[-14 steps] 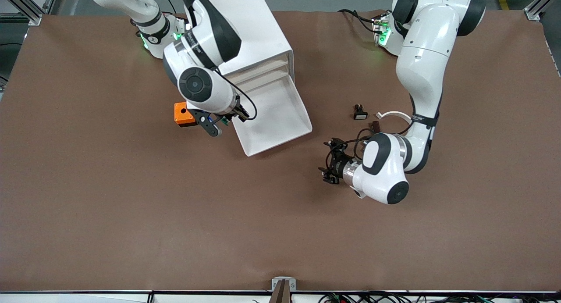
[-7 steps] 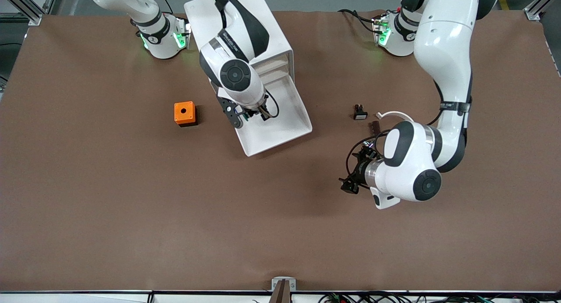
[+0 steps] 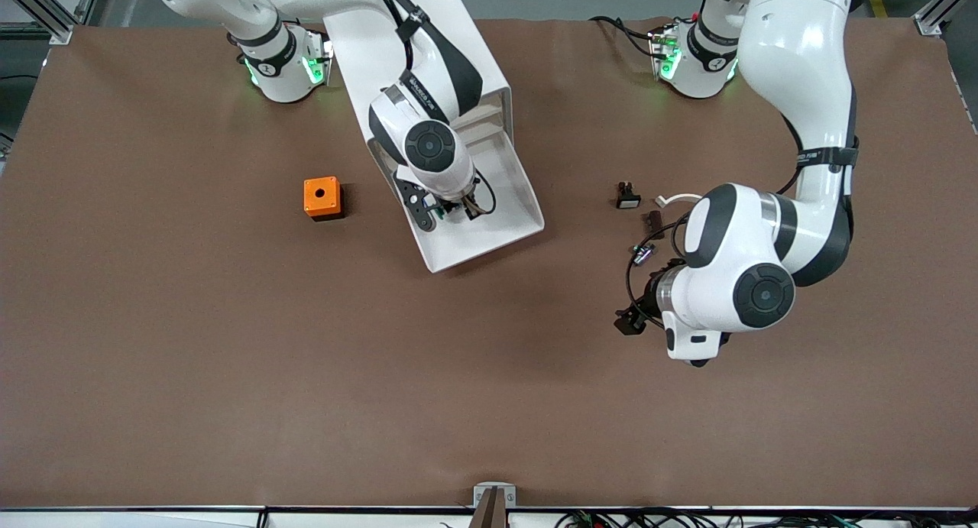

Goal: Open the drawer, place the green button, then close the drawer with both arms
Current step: 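Carry the green button over the open drawer with the right gripper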

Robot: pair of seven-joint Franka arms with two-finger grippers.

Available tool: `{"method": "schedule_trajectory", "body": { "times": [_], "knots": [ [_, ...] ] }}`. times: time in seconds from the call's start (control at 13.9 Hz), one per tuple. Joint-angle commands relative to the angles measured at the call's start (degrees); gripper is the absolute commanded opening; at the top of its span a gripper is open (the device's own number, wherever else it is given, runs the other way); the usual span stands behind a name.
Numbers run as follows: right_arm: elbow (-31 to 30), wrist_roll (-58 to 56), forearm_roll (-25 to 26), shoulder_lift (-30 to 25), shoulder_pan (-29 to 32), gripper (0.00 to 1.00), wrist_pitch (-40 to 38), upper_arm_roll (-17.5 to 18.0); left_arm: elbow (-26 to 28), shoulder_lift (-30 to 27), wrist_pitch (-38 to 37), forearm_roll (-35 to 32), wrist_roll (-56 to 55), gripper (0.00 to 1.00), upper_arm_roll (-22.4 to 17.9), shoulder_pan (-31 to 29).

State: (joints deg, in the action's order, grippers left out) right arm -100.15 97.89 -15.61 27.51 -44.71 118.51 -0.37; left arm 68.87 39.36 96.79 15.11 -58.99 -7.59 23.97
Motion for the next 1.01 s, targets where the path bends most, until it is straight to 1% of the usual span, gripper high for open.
{"method": "schedule_trajectory", "body": {
  "times": [0.0, 0.14, 0.22, 0.29, 0.43, 0.5, 0.65, 0.72, 0.79, 0.86, 0.94],
  "knots": [
    [1.1, 0.7, -1.1, 1.5, -0.7, 0.25, 0.5, -0.5, 1.8, -2.8, -0.4, -3.1, 2.0, 1.00, -0.2, 0.3],
    [1.6, 0.7, -1.0, 2.1, -0.8, 0.25, 0.5, -0.5, 2.0, -3.9, -0.6, -6.5, 2.1, 1.00, 0.0, 0.6],
    [2.0, 0.8, -1.0, 2.5, -1.0, 0.27, 0.5, -0.5, 2.3, -4.6, -0.6, -7.2, 2.2, 1.00, 0.1, 0.8],
    [2.1, 0.7, -1.0, 2.7, -1.3, 0.31, 0.5, -0.5, 2.4, -4.8, -0.6, -7.6, 2.3, 1.00, 0.1, 0.8],
    [2.2, 0.8, -0.9, 3.0, -1.3, 0.34, 0.4, -0.6, 2.3, -4.7, 0.0, -7.7, 3.5, 1.00, 0.3, 1.1],
    [2.2, 0.8, -0.9, 3.0, -1.3, 0.46, 0.4, -0.5, 2.3, -4.6, 0.5, -7.8, 3.6, 1.00, 0.3, 1.4],
    [2.3, 0.8, -0.9, 3.0, -1.3, 0.86, 0.1, -0.5, 2.3, -4.6, 0.7, -7.8, 3.8, 1.00, 0.3, 1.7],
    [2.4, 0.9, -0.6, 2.9, -1.6, 1.00, -0.3, -0.6, 2.4, -4.6, 0.8, -7.8, 4.5, 1.00, 0.4, 1.7],
    [2.6, 0.8, -0.4, 2.6, -2.0, 1.00, -0.6, -0.7, 2.4, -4.5, 0.8, -7.8, 6.1, 1.00, 0.3, 1.8],
    [3.6, 0.7, -0.3, 2.1, -1.9, 1.00, -3.0, -0.9, 2.4, -4.3, 0.9, -7.8, 8.3, 1.00, 0.4, 1.8],
    [6.2, 0.8, -0.3, 1.9, -1.5, 1.00, -7.4, -1.0, 2.5, -4.1, 1.7, -7.7, 9.9, 1.00, 0.5, 1.9]
  ]
}}
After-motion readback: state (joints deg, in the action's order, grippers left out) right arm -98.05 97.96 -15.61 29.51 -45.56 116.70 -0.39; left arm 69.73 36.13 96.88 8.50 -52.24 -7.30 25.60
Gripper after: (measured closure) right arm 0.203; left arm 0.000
